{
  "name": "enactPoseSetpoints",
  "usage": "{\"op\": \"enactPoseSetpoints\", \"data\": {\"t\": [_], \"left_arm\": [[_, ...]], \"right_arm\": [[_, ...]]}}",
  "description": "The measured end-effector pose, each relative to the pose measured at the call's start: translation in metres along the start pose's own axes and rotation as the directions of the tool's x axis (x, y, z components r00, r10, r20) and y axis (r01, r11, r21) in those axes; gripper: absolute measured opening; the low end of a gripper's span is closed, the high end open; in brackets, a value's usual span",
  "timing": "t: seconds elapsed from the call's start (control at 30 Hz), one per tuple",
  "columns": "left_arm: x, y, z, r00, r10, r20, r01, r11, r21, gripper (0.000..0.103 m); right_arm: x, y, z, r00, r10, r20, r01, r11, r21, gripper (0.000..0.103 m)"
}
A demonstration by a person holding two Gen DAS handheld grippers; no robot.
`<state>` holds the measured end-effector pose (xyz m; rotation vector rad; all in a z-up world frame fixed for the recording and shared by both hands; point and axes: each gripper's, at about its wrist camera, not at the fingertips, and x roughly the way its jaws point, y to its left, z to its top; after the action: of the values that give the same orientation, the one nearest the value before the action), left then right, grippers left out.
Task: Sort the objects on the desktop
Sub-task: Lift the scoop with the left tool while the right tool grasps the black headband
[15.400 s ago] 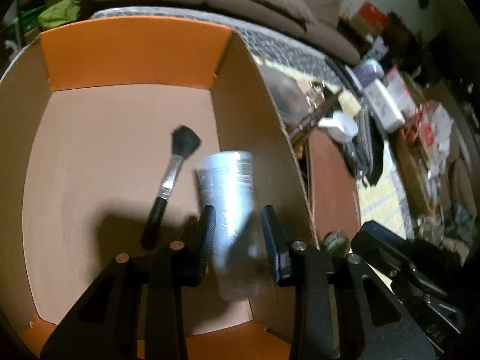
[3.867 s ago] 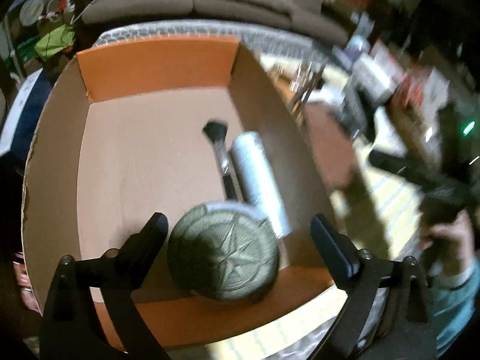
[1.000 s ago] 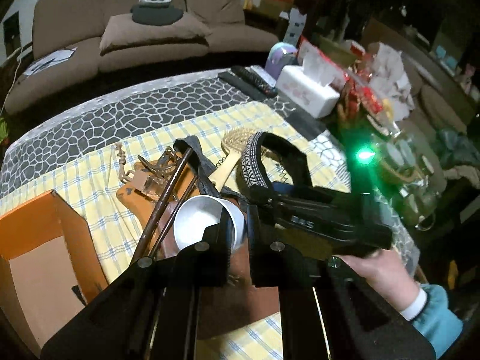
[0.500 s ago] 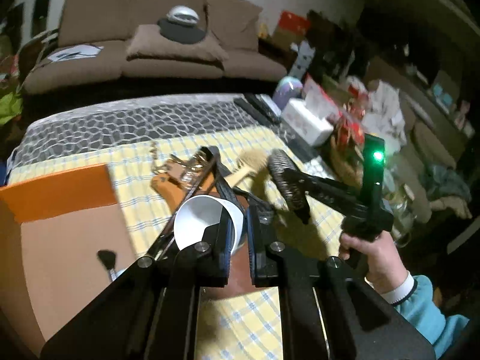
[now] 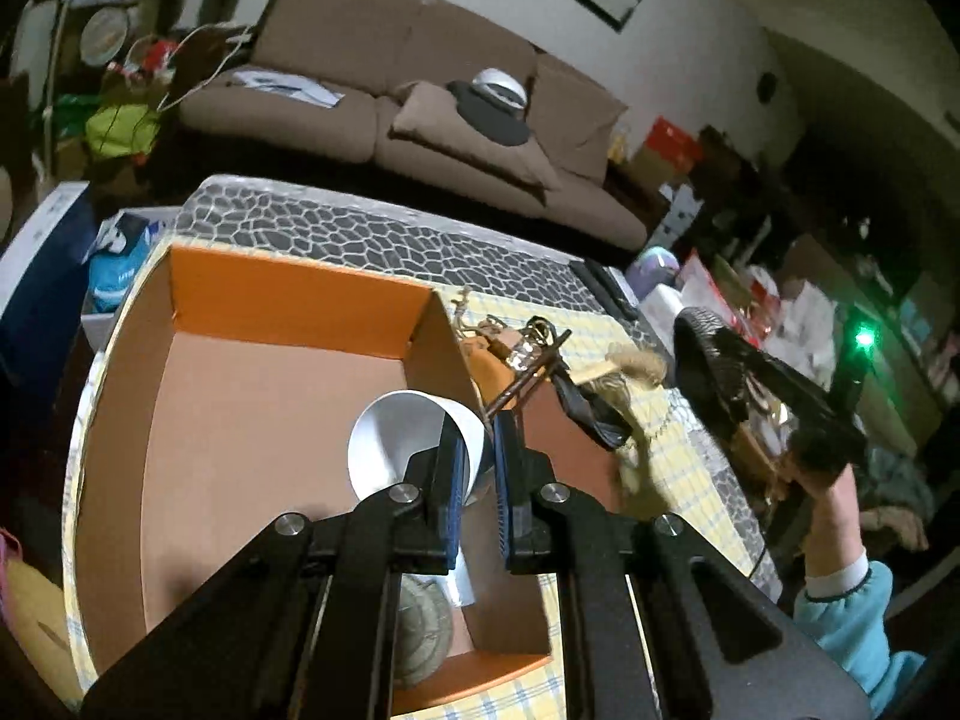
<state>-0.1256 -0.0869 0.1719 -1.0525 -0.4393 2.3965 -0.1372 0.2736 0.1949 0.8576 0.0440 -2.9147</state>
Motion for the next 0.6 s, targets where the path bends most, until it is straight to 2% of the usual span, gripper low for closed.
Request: {"op": "enactPoseSetpoints", "data": {"t": [0.03,0.13,0.27,0.3,0.43,0.6], "left_arm": [[0.001,0.004,-0.001,1.0,-0.005,0.001,0.005,1.0,-0.005,0.009],[0.001,0.013,0.0,1.0,-0.025,0.004,0.025,1.0,-0.011,0.009],[-0.002,0.015,-0.001,0.999,-0.034,0.004,0.034,0.999,0.005,0.009],[-0.003,0.017,-0.001,0.999,-0.035,0.001,0.035,0.999,0.009,0.009],[-0.01,0.018,-0.004,0.999,-0.031,0.014,0.031,1.0,0.002,0.009],[-0.022,0.037,-0.001,0.999,-0.026,0.04,0.028,0.999,-0.041,0.009]], "right_arm": [[-0.004,-0.002,0.003,0.999,0.051,0.008,-0.051,0.998,0.038,0.01],[-0.014,-0.008,0.009,0.993,0.115,0.039,-0.119,0.988,0.1,0.01],[-0.032,-0.001,0.021,0.98,0.171,0.103,-0.18,0.98,0.084,0.01],[-0.037,0.001,0.023,0.973,0.195,0.12,-0.205,0.975,0.082,0.01],[-0.051,0.015,0.033,0.916,0.35,0.195,-0.373,0.922,0.099,0.01],[-0.045,0.06,0.039,0.892,0.422,0.162,-0.432,0.901,0.03,0.01]]}}
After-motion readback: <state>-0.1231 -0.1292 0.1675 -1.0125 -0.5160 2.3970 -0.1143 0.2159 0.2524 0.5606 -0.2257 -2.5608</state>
